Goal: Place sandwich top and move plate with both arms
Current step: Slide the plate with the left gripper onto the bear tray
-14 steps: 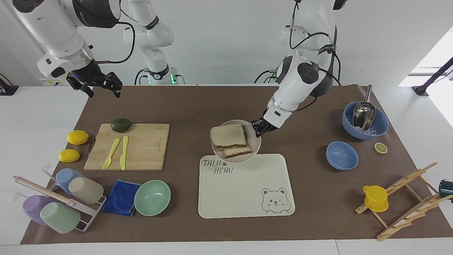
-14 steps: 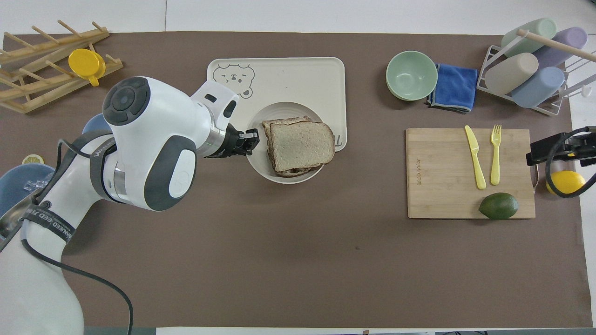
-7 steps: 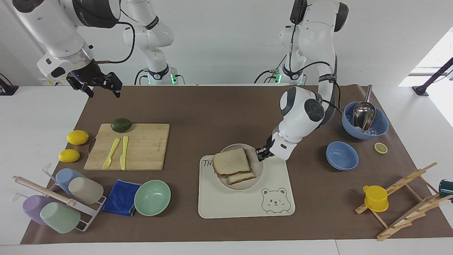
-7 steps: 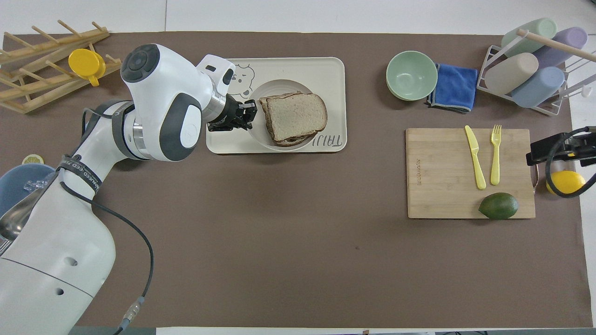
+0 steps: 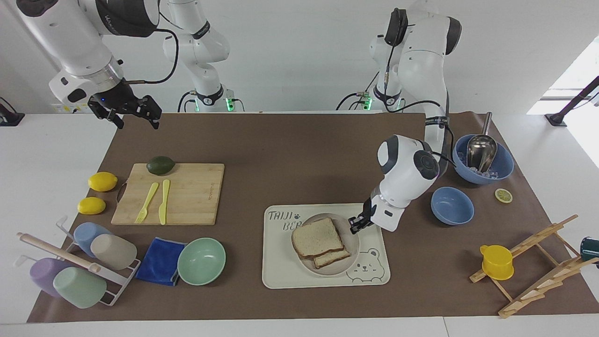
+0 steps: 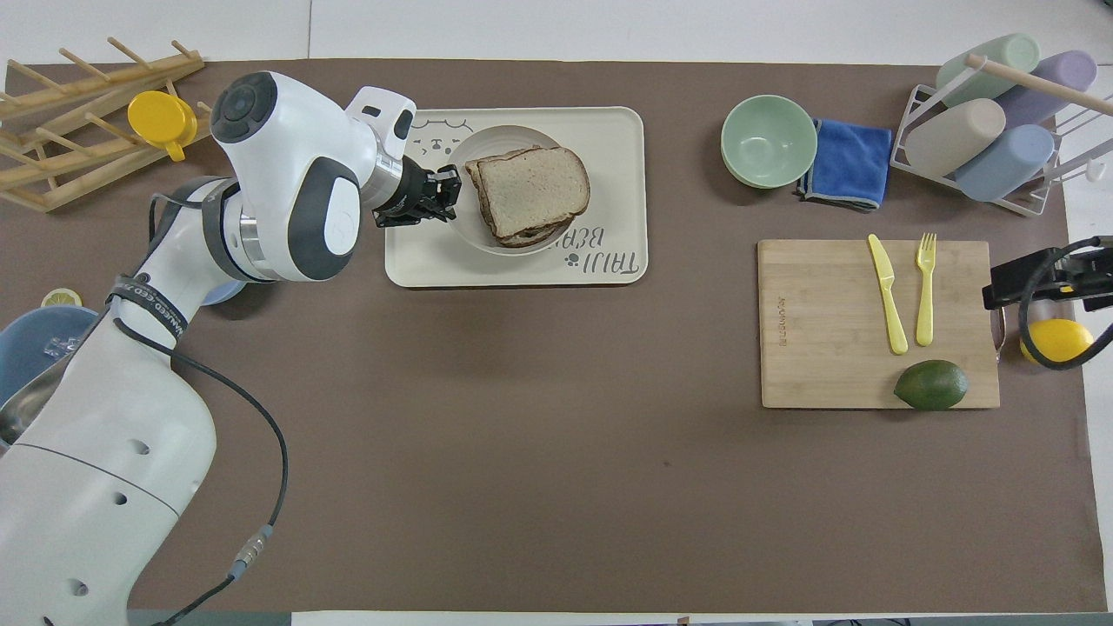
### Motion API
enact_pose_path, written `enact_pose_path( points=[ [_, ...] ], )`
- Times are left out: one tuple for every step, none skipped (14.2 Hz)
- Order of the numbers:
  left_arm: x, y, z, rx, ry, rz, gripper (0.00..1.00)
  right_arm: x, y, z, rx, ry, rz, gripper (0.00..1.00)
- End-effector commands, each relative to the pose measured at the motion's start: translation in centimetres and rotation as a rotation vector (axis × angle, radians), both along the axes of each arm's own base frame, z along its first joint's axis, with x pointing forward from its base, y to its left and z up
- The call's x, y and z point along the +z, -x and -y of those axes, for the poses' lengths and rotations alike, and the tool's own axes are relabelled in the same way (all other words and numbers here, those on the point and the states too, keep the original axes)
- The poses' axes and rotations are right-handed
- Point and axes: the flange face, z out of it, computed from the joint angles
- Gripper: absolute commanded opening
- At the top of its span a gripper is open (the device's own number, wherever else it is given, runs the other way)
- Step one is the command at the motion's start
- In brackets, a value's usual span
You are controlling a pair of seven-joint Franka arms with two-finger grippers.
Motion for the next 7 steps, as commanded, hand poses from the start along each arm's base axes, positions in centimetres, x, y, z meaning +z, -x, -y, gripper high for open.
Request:
enact_pose_path(
  points=[
    [-0.4, 0.3, 0.2, -0.011, 0.004, 0.027, 0.00, 0.2, 0.0, 0.1, -0.019, 0.000, 0.016, 1.00],
    [-0.5, 0.3, -0.1, -0.031, 0.001, 0.029, 0.00, 0.2, 0.0, 0.1, -0.019, 0.000, 0.016, 1.00],
    [-0.5, 0.3, -0.3, -0.040, 0.000, 0.027, 0.00, 0.2, 0.0, 0.1, -0.019, 0.000, 0.016, 1.00],
    [-0.5, 0.3, -0.4, -0.046, -0.002, 0.028, 0.65, 0.2, 0.0, 0.1, -0.019, 0.000, 0.016, 1.00],
    [-0.4, 0.2, -0.6, -0.048, -0.003, 0.030, 1.00, 0.1, 0.1, 0.1, -0.019, 0.000, 0.014, 1.00],
    [-0.4, 0.1, -0.9, -0.053, -0.010, 0.033, 1.00, 0.2, 0.0, 0.1, -0.019, 0.000, 0.016, 1.00],
    [-0.2, -0.2, -1.6, -0.065, -0.034, 0.038, 1.00, 0.2, 0.1, 0.1, -0.019, 0.000, 0.016, 1.00]
  ],
)
